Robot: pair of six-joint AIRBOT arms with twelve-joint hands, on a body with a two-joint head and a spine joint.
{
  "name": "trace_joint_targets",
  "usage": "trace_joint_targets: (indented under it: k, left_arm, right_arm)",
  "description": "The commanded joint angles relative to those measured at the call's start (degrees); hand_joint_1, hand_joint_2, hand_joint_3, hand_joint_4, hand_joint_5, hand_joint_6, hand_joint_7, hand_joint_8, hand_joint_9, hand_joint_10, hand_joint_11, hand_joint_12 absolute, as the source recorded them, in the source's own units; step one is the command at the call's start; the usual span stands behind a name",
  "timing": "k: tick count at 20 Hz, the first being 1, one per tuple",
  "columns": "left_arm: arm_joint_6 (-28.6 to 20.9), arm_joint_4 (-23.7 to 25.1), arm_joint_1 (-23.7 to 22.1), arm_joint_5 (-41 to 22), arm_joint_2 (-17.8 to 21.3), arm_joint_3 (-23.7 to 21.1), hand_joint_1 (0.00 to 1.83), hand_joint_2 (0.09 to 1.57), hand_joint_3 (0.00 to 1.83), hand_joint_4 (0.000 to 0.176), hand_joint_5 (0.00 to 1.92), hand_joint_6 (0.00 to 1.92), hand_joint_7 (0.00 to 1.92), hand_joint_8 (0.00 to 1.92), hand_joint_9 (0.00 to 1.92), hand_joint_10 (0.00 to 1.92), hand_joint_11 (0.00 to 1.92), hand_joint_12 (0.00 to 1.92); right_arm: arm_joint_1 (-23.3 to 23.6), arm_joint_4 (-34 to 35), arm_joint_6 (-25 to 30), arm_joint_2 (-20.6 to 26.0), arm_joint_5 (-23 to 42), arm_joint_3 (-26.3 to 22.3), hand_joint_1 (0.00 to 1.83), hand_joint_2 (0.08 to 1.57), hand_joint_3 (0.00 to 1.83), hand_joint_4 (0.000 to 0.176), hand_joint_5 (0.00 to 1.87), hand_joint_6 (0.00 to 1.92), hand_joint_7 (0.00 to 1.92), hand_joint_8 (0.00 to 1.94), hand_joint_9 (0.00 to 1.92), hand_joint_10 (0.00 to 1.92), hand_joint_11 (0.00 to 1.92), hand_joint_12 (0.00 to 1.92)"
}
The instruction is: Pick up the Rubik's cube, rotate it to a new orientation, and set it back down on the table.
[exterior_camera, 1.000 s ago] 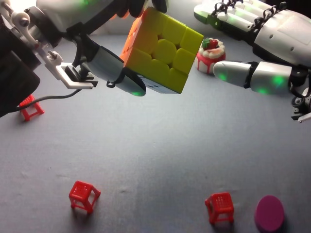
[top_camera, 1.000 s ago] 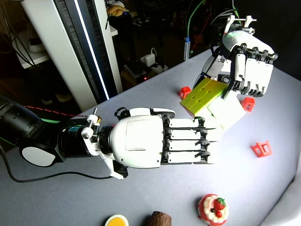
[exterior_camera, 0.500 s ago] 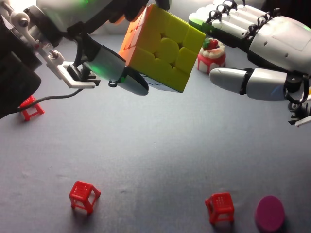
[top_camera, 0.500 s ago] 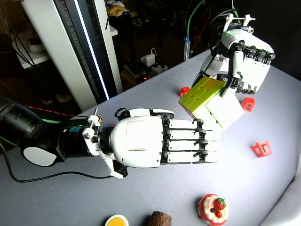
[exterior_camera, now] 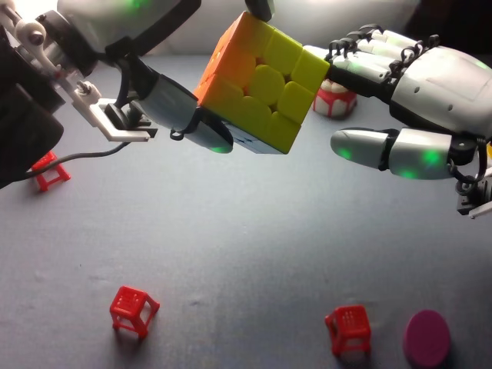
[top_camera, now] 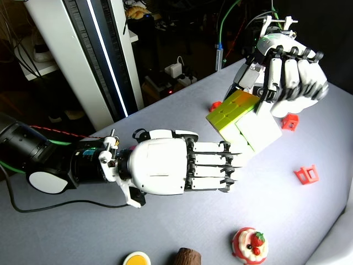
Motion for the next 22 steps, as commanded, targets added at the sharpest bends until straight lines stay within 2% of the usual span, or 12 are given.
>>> trace_joint_targets:
  k: [1, 2, 6, 7, 8, 9, 11, 12, 14, 18, 21, 22]
  left_arm:
    - [-0.3, -2.2, -0.7, -9.3, 0.1, -0.1, 1.17, 0.87, 0.45, 0.000, 1.02, 1.03, 0.37, 1.17, 0.14, 1.55, 0.18, 1.92]
    - [-0.3, -2.3, -0.6, -9.3, 0.1, -0.1, 1.18, 0.84, 0.48, 0.000, 1.04, 1.00, 0.40, 1.13, 0.19, 1.51, 0.21, 1.92]
    - [-0.1, -2.5, -0.5, -9.2, 0.1, -0.1, 1.18, 0.84, 0.48, 0.000, 1.06, 0.97, 0.41, 1.10, 0.19, 1.51, 0.24, 1.92]
    - [0.0, -2.7, -0.4, -9.2, 0.1, -0.1, 1.18, 0.84, 0.46, 0.000, 1.06, 0.96, 0.31, 1.05, 0.04, 1.46, 0.05, 1.92]
    - [0.0, -2.9, -0.4, -9.1, 0.1, 0.0, 1.18, 0.88, 0.42, 0.000, 1.03, 0.99, 0.35, 1.30, 0.13, 1.66, 0.16, 1.92]
    - [0.2, -3.2, -0.3, -9.1, 0.1, 0.0, 1.21, 1.01, 0.33, 0.000, 1.00, 1.03, 0.58, 1.50, 0.46, 1.85, 0.59, 1.92]
    - [0.3, -3.4, -0.2, -8.9, 0.1, 0.0, 1.22, 1.09, 0.20, 0.000, 0.99, 0.93, 0.67, 1.60, 0.68, 1.92, 0.85, 1.92]
    - [0.3, -3.6, -0.2, -8.8, 0.1, 0.1, 1.22, 1.13, 0.15, 0.000, 0.98, 1.06, 0.65, 1.50, 0.55, 1.88, 0.73, 1.92]
    - [0.4, -3.8, -0.2, -8.7, 0.1, 0.1, 1.21, 1.20, 0.04, 0.000, 0.94, 1.17, 0.62, 1.46, 0.41, 1.81, 0.53, 1.92]
    - [0.4, -3.9, -0.2, -8.8, -0.1, 0.2, 1.22, 1.19, 0.01, 0.000, 0.99, 0.88, 0.67, 1.62, 0.67, 1.92, 0.85, 1.92]
    - [0.5, -4.0, -0.2, -8.7, -0.1, 0.2, 1.18, 1.12, 0.00, 0.000, 0.99, 0.98, 0.51, 1.59, 0.43, 1.89, 0.60, 1.92]
    - [0.5, -4.1, -0.2, -8.7, -0.1, 0.3, 1.21, 1.17, 0.04, 0.000, 0.97, 1.02, 0.59, 1.58, 0.48, 1.91, 0.63, 1.92]
  right_arm:
    - [0.0, 0.2, 0.3, -0.2, 7.8, -0.7, 0.00, 1.35, 0.00, 0.000, 0.01, 0.00, 0.13, 0.00, 0.00, 0.77, 0.00, 1.01]
    - [-0.1, 0.2, 0.3, -0.1, 8.3, -1.1, 0.00, 1.35, 0.00, 0.000, 0.02, 0.01, 0.14, 0.01, 0.01, 0.79, 0.00, 1.10]
    - [-0.1, 0.0, 0.3, 1.1, 10.6, -2.6, 0.00, 1.37, 0.00, 0.000, 0.01, 0.00, 0.12, 0.00, 0.00, 0.70, 0.00, 0.89]
    - [-0.2, 0.0, 0.3, 1.7, 11.4, -3.2, 0.00, 1.36, 0.00, 0.000, 0.00, 0.00, 0.08, 0.00, 0.00, 0.67, 0.00, 0.88]
    - [-0.3, 0.0, 0.3, 1.9, 11.9, -3.5, 0.00, 1.36, 0.00, 0.000, 0.00, 0.00, 0.10, 0.01, 0.00, 0.67, 0.00, 0.88]
    - [-0.4, 0.0, 0.3, 2.1, 12.6, -3.8, 0.00, 1.36, 0.00, 0.000, 0.00, 0.00, 0.10, 0.01, 0.00, 0.69, 0.00, 0.92]
    - [-0.5, 0.0, 0.3, 2.3, 13.5, -4.2, 0.00, 1.36, 0.00, 0.000, 0.00, 0.00, 0.06, 0.00, 0.00, 0.61, 0.00, 0.86]
    - [-0.6, 0.0, 0.3, 2.5, 14.2, -4.6, 0.00, 1.36, 0.00, 0.000, 0.00, 0.00, 0.06, 0.00, 0.00, 0.59, 0.00, 0.85]
    - [-0.8, -0.1, 0.3, 2.6, 14.8, -5.1, 0.00, 1.35, 0.00, 0.000, 0.00, 0.00, 0.09, 0.01, 0.00, 0.65, 0.00, 1.14]
    - [-1.3, -0.5, 0.3, 2.5, 15.4, -5.7, 0.00, 1.36, 0.00, 0.000, 0.06, 0.03, 0.13, 0.04, 0.00, 0.75, 0.00, 1.34]
    - [-1.4, -1.6, 0.3, 2.5, 15.9, -6.4, 0.00, 1.36, 0.00, 0.000, 0.13, 0.08, 0.20, 0.06, 0.00, 0.83, 0.00, 1.30]
    - [-1.4, -1.8, 0.3, 2.5, 16.0, -6.7, 0.00, 1.36, 0.00, 0.000, 0.14, 0.12, 0.21, 0.06, 0.00, 0.85, 0.00, 1.35]
